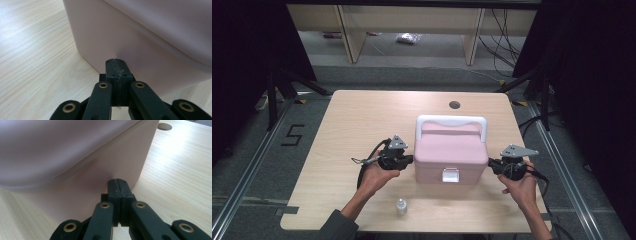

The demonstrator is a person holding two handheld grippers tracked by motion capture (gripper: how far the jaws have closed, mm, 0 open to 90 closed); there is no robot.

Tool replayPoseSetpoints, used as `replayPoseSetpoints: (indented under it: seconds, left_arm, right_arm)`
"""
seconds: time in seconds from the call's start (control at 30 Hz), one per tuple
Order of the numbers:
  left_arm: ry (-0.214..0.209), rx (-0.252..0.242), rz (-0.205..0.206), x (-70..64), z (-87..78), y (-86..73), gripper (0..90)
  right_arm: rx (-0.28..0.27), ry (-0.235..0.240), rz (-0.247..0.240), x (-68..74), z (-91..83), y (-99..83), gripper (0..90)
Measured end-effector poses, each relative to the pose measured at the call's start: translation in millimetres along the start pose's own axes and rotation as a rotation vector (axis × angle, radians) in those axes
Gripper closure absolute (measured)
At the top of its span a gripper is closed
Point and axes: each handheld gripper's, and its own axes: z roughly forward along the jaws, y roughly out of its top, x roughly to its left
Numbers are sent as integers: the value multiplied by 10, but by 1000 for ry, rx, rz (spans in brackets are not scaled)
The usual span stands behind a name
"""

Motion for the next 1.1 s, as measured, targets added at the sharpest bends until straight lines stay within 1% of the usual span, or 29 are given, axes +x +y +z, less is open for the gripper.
replayPoseSetpoints:
  seconds: [0.2, 0.27, 0.3, 0.33, 0.37, 0.4, 0.43, 0.47, 0.5, 0.53, 0.57, 0.6, 0.63, 0.67, 0.7, 0.73, 0.77, 0.8, 0.83, 0.9, 0.97, 1.0, 1.03, 1.07, 1.1]
  left_arm:
    - [6, -4, -10, 3, -3, -7, 886]
    - [0, -2, -5, 17, -4, -8, 876]
    - [5, -6, -16, 31, -2, -12, 842]
    - [3, -5, -17, 44, -2, -15, 825]
    - [3, -5, -17, 44, -2, -15, 800]
    - [10, -7, -19, 56, 1, -20, 800]
    - [8, -3, -21, 63, -8, -23, 761]
    - [9, 0, -25, 72, -13, -25, 730]
    - [8, -1, -26, 82, -17, -25, 702]
    - [15, -3, -28, 86, -23, -26, 702]
    - [4, -2, -33, 93, -26, -26, 697]
    - [4, 0, -35, 95, -32, -25, 675]
    - [6, 3, -32, 102, -39, -25, 675]
    - [14, 6, -29, 107, -46, -25, 656]
    - [21, 5, -39, 122, -61, -29, 653]
    - [21, 5, -39, 122, -61, -29, 646]
    - [18, 1, -42, 131, -65, -33, 646]
    - [30, 11, -46, 137, -81, -38, 614]
    - [30, 17, -46, 159, -104, -54, 607]
    - [38, 16, -46, 160, -117, -61, 592]
    - [41, 17, -53, 168, -144, -69, 581]
    - [47, 24, -46, 183, -178, -70, 551]
    - [47, 24, -46, 183, -178, -70, 536]
    - [50, 20, -52, 187, -198, -77, 524]
    - [50, 20, -52, 187, -198, -77, 511]
  right_arm:
    - [-6, -4, -3, 3, 7, -2, 900]
    - [-5, -3, -3, 1, 7, -1, 900]
    - [2, -6, 5, -2, 1, -2, 868]
    - [1, -11, -3, -13, 0, -4, 844]
    - [1, -11, -3, -13, 0, -4, 844]
    - [-4, -25, -35, -39, -5, -3, 832]
    - [0, -39, -18, -36, -18, -7, 808]
    - [5, -56, 11, -34, -34, -14, 790]
    - [5, -91, 6, -91, -72, -27, 747]
    - [5, -91, 6, -91, -72, -27, 747]
    - [3, -94, 41, -103, -101, -48, 735]
    - [-8, -102, 49, -160, -155, -94, 698]
    - [-8, -102, 49, -160, -155, -94, 698]
    - [-15, -104, 77, -173, -208, -150, 662]
    - [-8, -102, 64, -187, -236, -175, 648]
    - [-8, -102, 64, -187, -236, -175, 648]
    - [-2, -106, 77, -171, -272, -193, 636]
    - [-8, -112, 49, -172, -311, -218, 608]
    - [-3, -109, 55, -158, -323, -228, 604]
    - [-5, -111, 56, -144, -339, -237, 599]
    - [0, -109, 56, -108, -376, -254, 575]
    - [-4, -115, 57, -60, -417, -272, 541]
    - [-4, -115, 57, -60, -417, -272, 541]
    - [-2, -112, 60, 0, -463, -298, 510]
    - [-2, -112, 60, 0, -463, -298, 510]
